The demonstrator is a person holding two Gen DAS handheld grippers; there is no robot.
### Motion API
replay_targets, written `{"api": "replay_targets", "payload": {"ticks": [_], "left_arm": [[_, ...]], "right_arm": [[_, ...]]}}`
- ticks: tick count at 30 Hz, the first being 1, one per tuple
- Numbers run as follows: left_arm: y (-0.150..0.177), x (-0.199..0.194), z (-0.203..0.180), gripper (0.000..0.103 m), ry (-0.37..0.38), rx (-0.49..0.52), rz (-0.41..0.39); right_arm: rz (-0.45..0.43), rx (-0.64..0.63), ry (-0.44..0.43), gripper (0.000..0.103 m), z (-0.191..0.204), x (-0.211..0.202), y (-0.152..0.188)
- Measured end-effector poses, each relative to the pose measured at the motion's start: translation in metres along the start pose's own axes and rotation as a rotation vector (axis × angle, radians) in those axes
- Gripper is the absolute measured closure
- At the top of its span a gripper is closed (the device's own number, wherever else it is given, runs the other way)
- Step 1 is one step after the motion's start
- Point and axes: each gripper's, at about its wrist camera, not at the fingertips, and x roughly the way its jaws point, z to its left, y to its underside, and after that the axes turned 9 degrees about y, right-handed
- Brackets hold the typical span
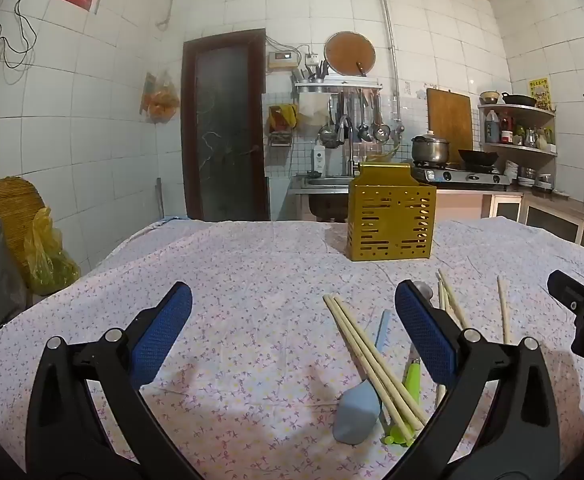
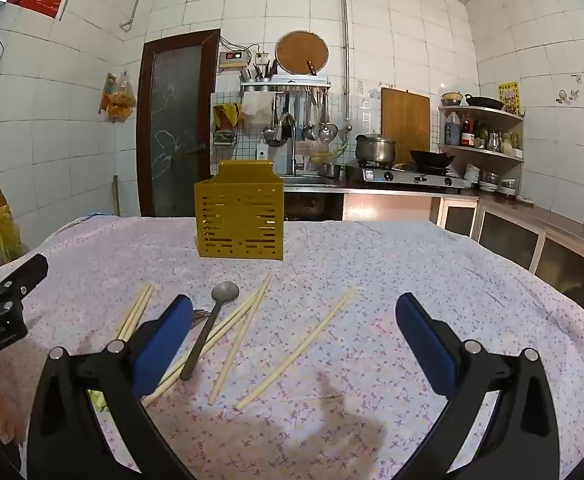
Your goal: Organize utensils
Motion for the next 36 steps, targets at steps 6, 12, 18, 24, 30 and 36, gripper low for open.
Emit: {"api": "replay_targets", "payload": {"ticks": [6, 12, 18, 24, 30, 36], "left_arm": [[0.001, -0.001, -0.004, 0.005, -0.002, 0.005, 0.002], [0.004, 0.002, -0.002, 0.005, -0.003, 0.006, 0.001], [0.004, 0.002, 0.0, 0.005, -0.002, 0.005, 0.005], [0.004, 0.007, -0.003, 0.005, -0.002, 0.007, 0.007], [0.004, 0.005, -0.004, 0.005, -0.003, 0.012, 0.002], [0.003, 0.002, -0.003, 0.005, -0.003, 0.013, 0.001]], "right_arm": [[-0.017, -0.006, 0.005, 0.004, -0.002, -0.002, 0.0], [-0.018, -0.01, 0.01, 0.004, -0.003, 0.0, -0.002], [-0.018, -0.009, 0.011, 0.004, -0.005, 0.0, 0.001], [-0.02, -0.008, 0.02, 0.004, 0.0, -0.003, 0.001], [-0.022, -0.006, 0.022, 0.004, -0.001, -0.004, 0.001], [-0.022, -0.005, 0.021, 0.004, -0.001, -0.004, 0.001]]}}
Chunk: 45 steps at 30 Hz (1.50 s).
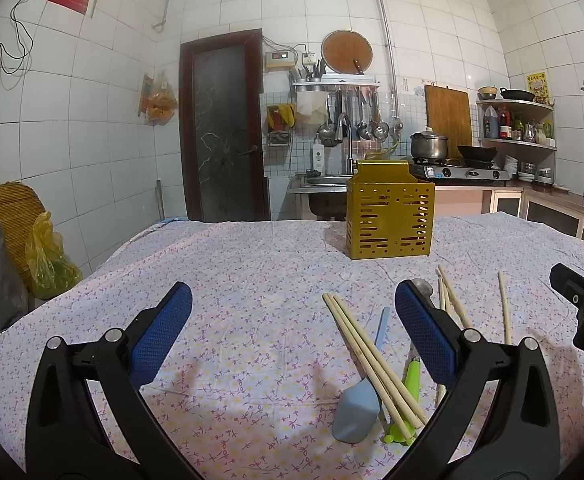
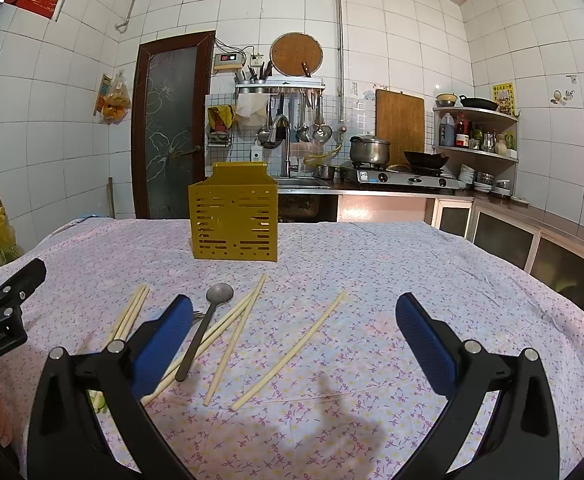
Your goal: Organize utensils
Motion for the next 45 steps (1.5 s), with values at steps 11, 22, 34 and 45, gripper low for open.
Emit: {"api": "replay_targets", "payload": {"ticks": [11, 22, 34, 45], "left_arm": [[0.001, 0.001, 0.001, 0.005, 0.001, 0.001, -0.001], [-0.001, 0.0, 0.0, 0.005, 0.0, 0.001, 0.0], [-0.001, -0.002, -0.001, 0.005, 0.002, 0.004, -0.003], [-0.002, -0.004, -0.002, 0.005, 0.003, 0.004, -0.004]], "right_arm": [[0.0, 0.001, 0.001, 0.004, -0.001, 0.0, 0.0], [-0.002, 0.003, 0.001, 0.004, -0.002, 0.0, 0.0], [-0.005, 0.004, 0.005, 0.004, -0.006, -0.004, -0.002], [-0.008, 0.006, 0.01, 0.004, -0.012, -0.009, -0.006]]}}
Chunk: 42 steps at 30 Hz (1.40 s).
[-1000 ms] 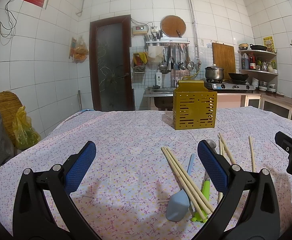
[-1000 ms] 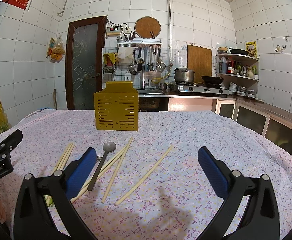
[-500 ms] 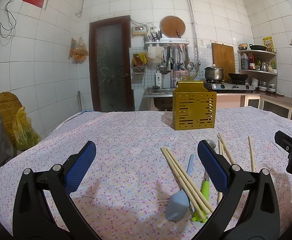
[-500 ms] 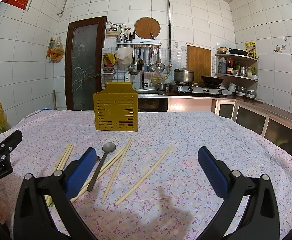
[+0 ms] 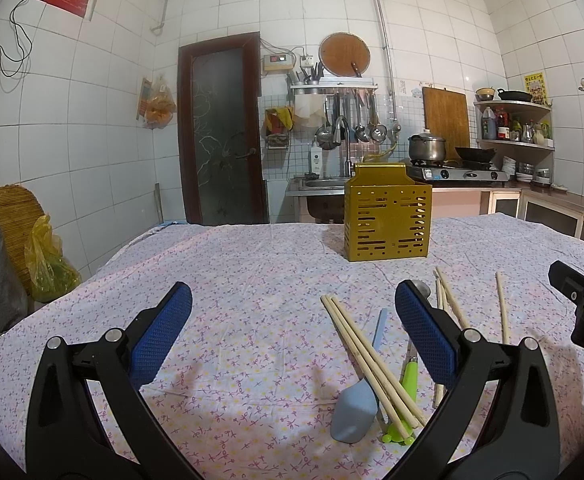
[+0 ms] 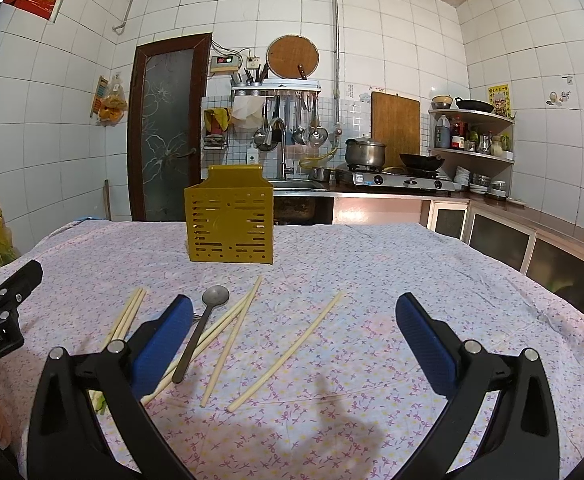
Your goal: Organize utensils
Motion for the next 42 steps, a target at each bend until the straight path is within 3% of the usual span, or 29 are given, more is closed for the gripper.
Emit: {"api": "replay_targets", "payload": {"ticks": [29, 42], "left_arm": [[-0.004, 0.002, 0.004, 0.005, -0.038, -0.003, 0.024], [-0.001, 0.015, 0.005, 0.005, -0.004, -0.011, 0.079]], "right_arm": [[-0.054, -0.017, 0.011, 0.004, 0.01, -0.013, -0.002], [0.009, 0.005, 0.011, 0.004, 0.007, 0.001, 0.001]]}}
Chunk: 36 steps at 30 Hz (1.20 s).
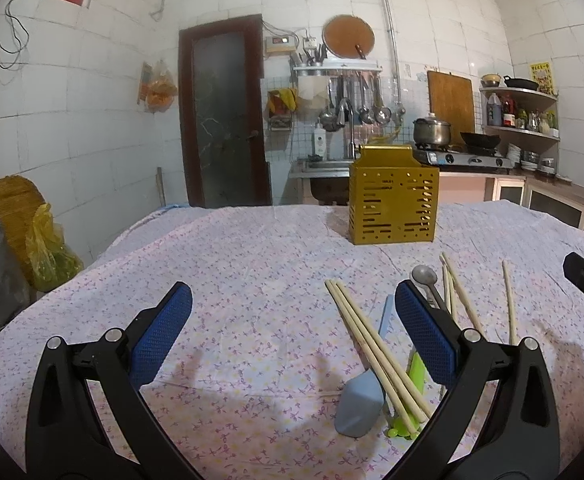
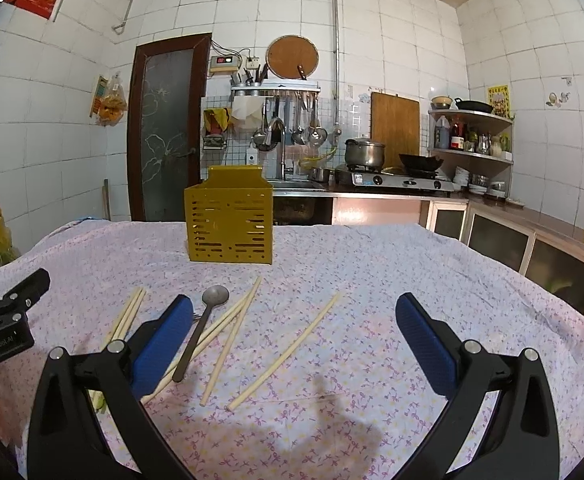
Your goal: Organize utensils
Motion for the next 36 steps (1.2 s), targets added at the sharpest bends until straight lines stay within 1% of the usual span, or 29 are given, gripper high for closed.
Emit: {"api": "replay_targets", "payload": {"ticks": [3, 5, 7, 10, 13, 16, 18, 20, 21, 23, 25, 27, 32, 36], "left_arm": [[-0.003, 0.006, 0.001, 0.005, 0.003, -0.003, 0.022], [-0.008, 0.01, 0.001, 0.005, 0.004, 0.006, 0.033], [-0.017, 0.019, 0.003, 0.005, 0.011, 0.01, 0.053], [-0.029, 0.038, 0.009, 0.005, 0.025, -0.015, 0.109], [-0.04, 0.059, 0.014, 0.005, 0.018, -0.032, 0.156], [-0.051, 0.086, 0.017, 0.005, 0.007, -0.027, 0.215], [-0.054, 0.107, 0.018, 0.005, 0.025, -0.034, 0.27], [-0.053, 0.127, 0.02, 0.005, 0.039, -0.045, 0.325], [-0.051, 0.139, 0.021, 0.005, 0.054, -0.054, 0.363], [-0.045, 0.156, 0.023, 0.005, 0.055, -0.074, 0.422], [-0.037, 0.172, 0.025, 0.007, 0.054, -0.095, 0.463], [-0.03, 0.182, 0.025, 0.009, 0.045, -0.097, 0.487], [-0.01, 0.198, 0.022, 0.009, 0.02, -0.077, 0.531], [-0.004, 0.202, 0.026, 0.009, 0.018, -0.091, 0.546]], "right_arm": [[0.035, 0.001, 0.004, 0.004, 0.0, 0.008, 0.0], [0.085, 0.005, -0.003, 0.004, 0.0, 0.018, -0.002], [0.116, 0.02, -0.001, 0.004, -0.002, 0.026, -0.005], [0.14, 0.028, 0.008, 0.004, -0.003, 0.041, -0.011], [0.149, 0.007, 0.032, 0.004, 0.001, 0.058, -0.019], [0.184, -0.021, 0.06, 0.004, 0.005, 0.08, -0.026], [0.218, -0.031, 0.086, 0.004, 0.006, 0.102, -0.03], [0.269, -0.034, 0.116, 0.005, 0.005, 0.124, -0.031], [0.297, -0.028, 0.119, 0.005, 0.003, 0.132, -0.03], [0.356, 0.002, 0.115, 0.006, -0.003, 0.155, -0.03], [0.38, 0.0, 0.125, 0.011, -0.005, 0.169, -0.028], [0.402, -0.014, 0.145, 0.011, -0.004, 0.179, -0.025], [0.466, -0.005, 0.144, 0.011, -0.006, 0.193, -0.009], [0.465, 0.008, 0.145, 0.011, -0.011, 0.195, -0.009]]}}
